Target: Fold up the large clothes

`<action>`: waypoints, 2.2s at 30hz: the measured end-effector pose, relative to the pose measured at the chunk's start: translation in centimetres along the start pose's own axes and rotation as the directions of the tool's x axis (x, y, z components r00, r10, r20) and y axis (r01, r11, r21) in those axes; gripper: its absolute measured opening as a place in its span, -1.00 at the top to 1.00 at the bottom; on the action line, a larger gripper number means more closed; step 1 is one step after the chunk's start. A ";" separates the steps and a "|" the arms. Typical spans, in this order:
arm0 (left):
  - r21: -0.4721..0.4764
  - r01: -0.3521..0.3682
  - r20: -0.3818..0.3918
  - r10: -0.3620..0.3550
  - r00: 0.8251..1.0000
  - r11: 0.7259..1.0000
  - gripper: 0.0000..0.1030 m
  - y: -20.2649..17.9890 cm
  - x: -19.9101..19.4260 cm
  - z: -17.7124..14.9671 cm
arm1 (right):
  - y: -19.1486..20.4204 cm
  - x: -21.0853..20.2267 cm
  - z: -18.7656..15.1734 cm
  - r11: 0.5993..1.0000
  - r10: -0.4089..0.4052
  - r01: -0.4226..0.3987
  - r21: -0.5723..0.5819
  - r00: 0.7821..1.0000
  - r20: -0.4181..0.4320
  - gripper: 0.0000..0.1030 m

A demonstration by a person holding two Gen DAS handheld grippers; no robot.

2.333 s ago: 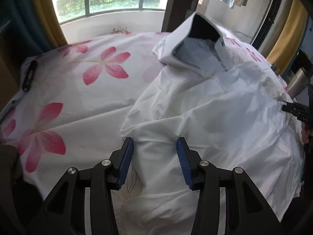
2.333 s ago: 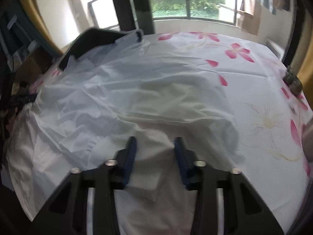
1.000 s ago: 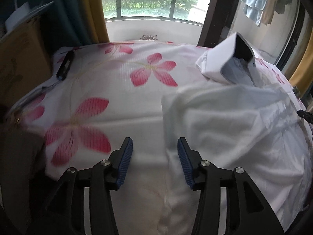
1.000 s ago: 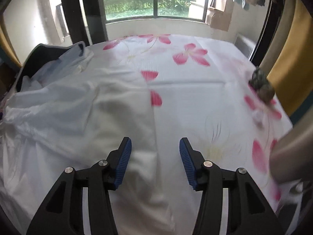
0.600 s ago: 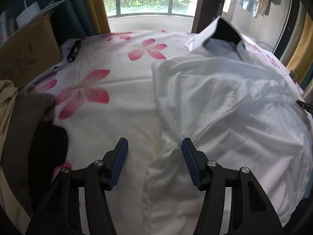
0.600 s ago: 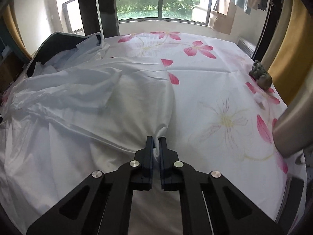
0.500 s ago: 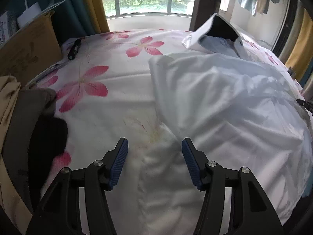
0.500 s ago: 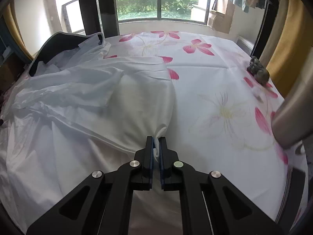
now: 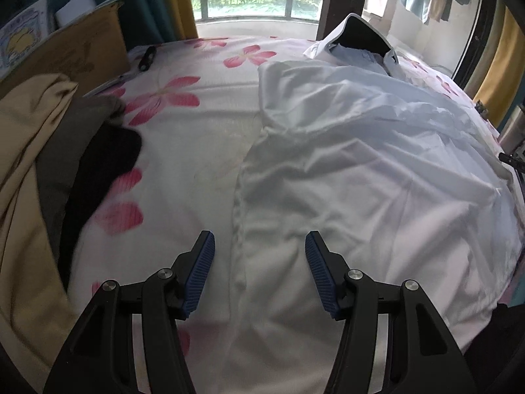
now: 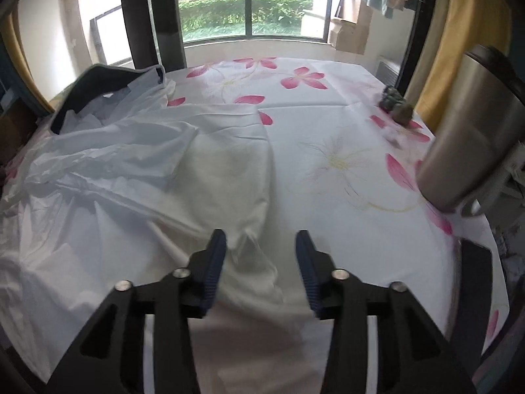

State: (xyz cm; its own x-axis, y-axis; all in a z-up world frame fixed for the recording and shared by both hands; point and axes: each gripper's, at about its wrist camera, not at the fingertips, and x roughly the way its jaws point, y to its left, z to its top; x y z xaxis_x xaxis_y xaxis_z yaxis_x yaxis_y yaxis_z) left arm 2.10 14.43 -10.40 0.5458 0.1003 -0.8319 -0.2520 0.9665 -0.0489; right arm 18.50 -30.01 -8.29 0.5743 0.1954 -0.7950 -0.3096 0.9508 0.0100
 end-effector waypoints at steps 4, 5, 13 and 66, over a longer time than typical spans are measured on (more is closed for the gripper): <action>0.028 0.018 0.023 -0.019 1.000 0.999 0.18 -0.6 -0.8 -1.5 | -0.5 -1.2 -1.9 1.000 -0.022 0.022 0.003 0.999 -0.023 0.09; 0.043 0.013 0.033 -0.014 0.999 0.999 0.49 -0.8 -1.0 -1.7 | -0.7 -1.4 -2.2 1.000 -0.022 0.023 0.007 0.999 -0.025 0.09; 0.030 0.041 0.056 -0.042 0.998 0.999 0.96 -0.2 -3.3 -3.5 | -1.5 -2.1 -5.2 0.999 -0.034 0.036 0.033 0.998 -0.058 0.09; 0.202 0.197 0.041 -0.209 0.977 0.960 0.22 -7.8 9.8 21.6 | 12.5 7.9 15.9 0.920 0.124 -0.092 -0.382 0.990 0.061 0.00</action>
State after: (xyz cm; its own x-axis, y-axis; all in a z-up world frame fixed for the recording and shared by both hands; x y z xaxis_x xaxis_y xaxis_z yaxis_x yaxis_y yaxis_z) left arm 26.70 12.93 -6.23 0.6184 -0.0942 -0.7802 0.0266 0.9947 -0.0991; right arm 31.24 -12.73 -4.83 0.5766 0.3264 -0.7490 -0.6269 0.7646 -0.1495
